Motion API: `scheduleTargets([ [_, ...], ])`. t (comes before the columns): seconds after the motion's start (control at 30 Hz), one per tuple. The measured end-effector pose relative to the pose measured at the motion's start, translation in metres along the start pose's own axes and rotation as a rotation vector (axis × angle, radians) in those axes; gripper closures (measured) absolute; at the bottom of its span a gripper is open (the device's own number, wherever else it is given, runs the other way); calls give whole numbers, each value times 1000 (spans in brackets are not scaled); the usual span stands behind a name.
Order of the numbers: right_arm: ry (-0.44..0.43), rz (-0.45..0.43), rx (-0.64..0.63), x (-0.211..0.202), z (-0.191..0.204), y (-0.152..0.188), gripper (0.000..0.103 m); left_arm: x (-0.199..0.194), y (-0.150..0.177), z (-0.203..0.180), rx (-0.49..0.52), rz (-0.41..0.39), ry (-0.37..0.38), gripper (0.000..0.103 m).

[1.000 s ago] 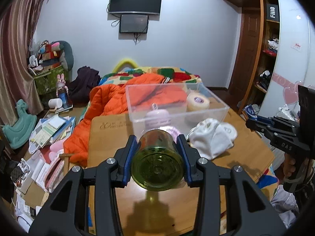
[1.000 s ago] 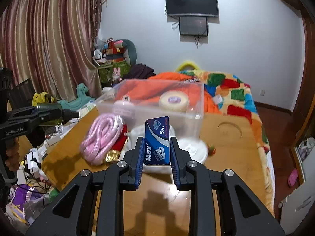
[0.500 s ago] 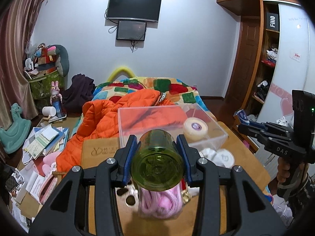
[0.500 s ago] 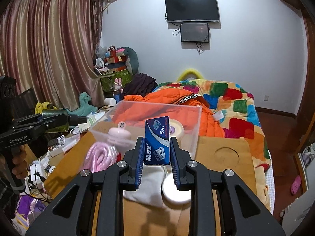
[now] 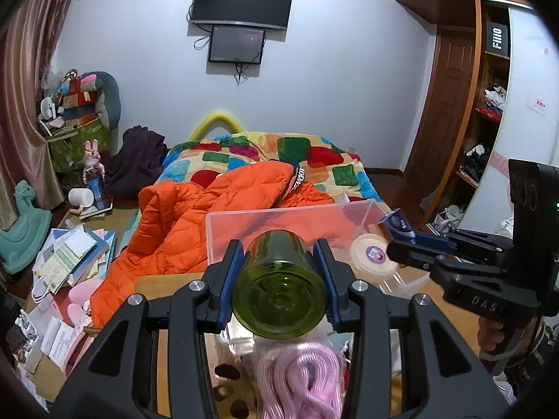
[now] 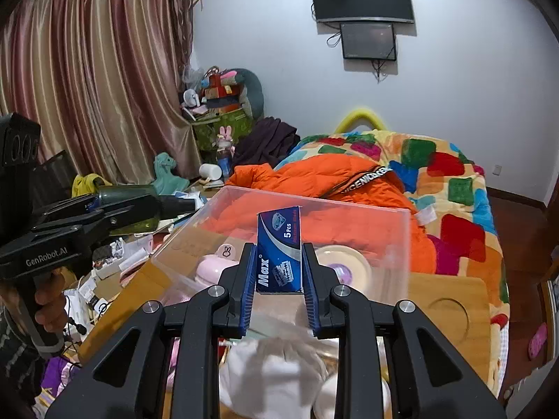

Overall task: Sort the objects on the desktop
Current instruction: 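Lift and carry the green bottle and blue box over the clear box, then open the right tool to drop the blue box while the left tool drops the bottle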

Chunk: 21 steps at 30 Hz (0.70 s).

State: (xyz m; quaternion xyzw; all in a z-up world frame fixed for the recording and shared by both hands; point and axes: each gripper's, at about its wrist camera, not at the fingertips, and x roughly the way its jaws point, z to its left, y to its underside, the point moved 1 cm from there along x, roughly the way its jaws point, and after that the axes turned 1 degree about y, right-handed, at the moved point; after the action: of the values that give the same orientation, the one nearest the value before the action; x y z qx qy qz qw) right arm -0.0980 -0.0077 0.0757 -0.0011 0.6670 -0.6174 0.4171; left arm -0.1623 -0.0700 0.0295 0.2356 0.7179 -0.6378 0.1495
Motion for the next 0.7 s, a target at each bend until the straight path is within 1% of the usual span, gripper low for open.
scheduleTargets([
  [0.27, -13, 67, -17, 40, 5, -2, 81, 40, -4, 10, -11, 65, 14, 62],
  [0.4, -12, 98, -32, 56, 10, -2, 81, 57, -5, 12, 1, 97, 20, 62],
  [0.5, -3, 104, -78, 61, 15, -1, 81, 68, -5, 13, 12, 121, 17, 62],
  [0.6, 15, 128, -129, 71, 22, 2, 80, 77, -3, 14, 13, 142, 15, 62],
  [0.7, 22, 147, -149, 77, 23, 4, 80, 85, -2, 12, 19, 160, 9, 62],
])
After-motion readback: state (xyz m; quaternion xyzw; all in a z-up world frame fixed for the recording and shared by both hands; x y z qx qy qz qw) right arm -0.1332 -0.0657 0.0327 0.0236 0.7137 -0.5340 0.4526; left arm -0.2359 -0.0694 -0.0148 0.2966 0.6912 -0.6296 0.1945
